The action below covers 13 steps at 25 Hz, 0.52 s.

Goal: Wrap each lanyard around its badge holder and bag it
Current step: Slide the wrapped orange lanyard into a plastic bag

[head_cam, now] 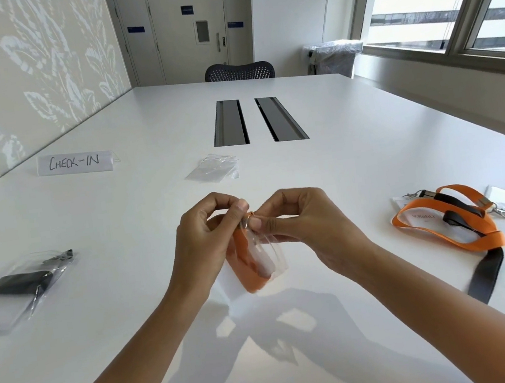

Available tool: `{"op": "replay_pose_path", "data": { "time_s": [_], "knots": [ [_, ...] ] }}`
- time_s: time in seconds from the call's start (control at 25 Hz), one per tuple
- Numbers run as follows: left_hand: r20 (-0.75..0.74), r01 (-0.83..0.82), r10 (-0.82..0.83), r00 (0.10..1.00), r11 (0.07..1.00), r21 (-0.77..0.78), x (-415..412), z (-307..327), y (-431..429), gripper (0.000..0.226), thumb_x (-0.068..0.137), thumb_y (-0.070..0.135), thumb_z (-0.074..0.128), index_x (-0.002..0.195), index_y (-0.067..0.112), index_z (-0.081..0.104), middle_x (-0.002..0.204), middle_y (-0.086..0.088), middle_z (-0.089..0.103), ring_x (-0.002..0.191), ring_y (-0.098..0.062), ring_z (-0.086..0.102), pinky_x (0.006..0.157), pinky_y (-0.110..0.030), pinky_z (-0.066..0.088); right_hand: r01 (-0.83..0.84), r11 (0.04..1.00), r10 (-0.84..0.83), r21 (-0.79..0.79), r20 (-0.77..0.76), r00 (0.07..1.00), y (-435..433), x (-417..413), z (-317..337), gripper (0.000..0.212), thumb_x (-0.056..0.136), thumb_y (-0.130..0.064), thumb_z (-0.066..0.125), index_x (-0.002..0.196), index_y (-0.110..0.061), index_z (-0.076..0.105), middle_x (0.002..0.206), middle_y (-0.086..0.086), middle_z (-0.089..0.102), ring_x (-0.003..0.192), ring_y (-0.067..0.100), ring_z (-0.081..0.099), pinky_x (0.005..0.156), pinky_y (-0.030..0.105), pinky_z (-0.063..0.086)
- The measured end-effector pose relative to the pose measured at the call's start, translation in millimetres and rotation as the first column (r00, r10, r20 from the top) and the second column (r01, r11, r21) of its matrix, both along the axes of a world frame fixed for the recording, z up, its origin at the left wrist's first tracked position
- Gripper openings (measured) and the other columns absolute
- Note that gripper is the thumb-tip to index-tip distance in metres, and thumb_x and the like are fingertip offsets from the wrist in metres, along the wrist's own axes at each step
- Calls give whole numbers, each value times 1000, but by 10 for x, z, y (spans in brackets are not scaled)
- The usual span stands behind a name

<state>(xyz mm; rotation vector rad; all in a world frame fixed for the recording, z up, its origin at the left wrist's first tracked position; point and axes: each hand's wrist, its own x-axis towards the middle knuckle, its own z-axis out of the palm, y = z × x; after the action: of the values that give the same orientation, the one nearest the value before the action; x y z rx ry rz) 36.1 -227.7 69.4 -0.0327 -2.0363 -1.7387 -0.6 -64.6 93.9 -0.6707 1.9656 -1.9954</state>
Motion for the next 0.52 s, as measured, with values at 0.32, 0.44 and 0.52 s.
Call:
{"op": "replay_pose_path", "data": {
  "time_s": [0.32, 0.44, 0.52],
  "knots": [
    [79, -137, 133, 988, 989, 56, -33, -99, -5, 21, 90, 36, 63, 77, 21, 65, 74, 11, 68, 78, -12, 66, 76, -41, 55, 262, 914, -107, 310, -439, 892, -53, 143, 39, 24, 77, -42, 79, 93, -25, 75, 88, -16, 73, 82, -1, 68, 70, 16, 54],
    [89, -133, 124, 988, 985, 112, -45, -138, 27, 23, 91, 36, 61, 76, 19, 63, 71, 11, 67, 77, -14, 63, 76, -40, 51, 281, 877, -31, 390, -538, 843, -67, 195, 11, 40, 68, -33, 87, 104, -22, 72, 96, -12, 70, 85, 3, 65, 73, 22, 54],
    [106, -99, 80, 991, 978, 183, -61, -152, 45, 25, 91, 38, 60, 75, 18, 63, 73, 7, 66, 80, -19, 63, 77, -42, 51, 290, 892, -61, 346, -544, 837, -76, 204, 4, 36, 68, -21, 85, 102, -21, 72, 93, -11, 71, 79, 3, 64, 68, 22, 55]
  ]
}}
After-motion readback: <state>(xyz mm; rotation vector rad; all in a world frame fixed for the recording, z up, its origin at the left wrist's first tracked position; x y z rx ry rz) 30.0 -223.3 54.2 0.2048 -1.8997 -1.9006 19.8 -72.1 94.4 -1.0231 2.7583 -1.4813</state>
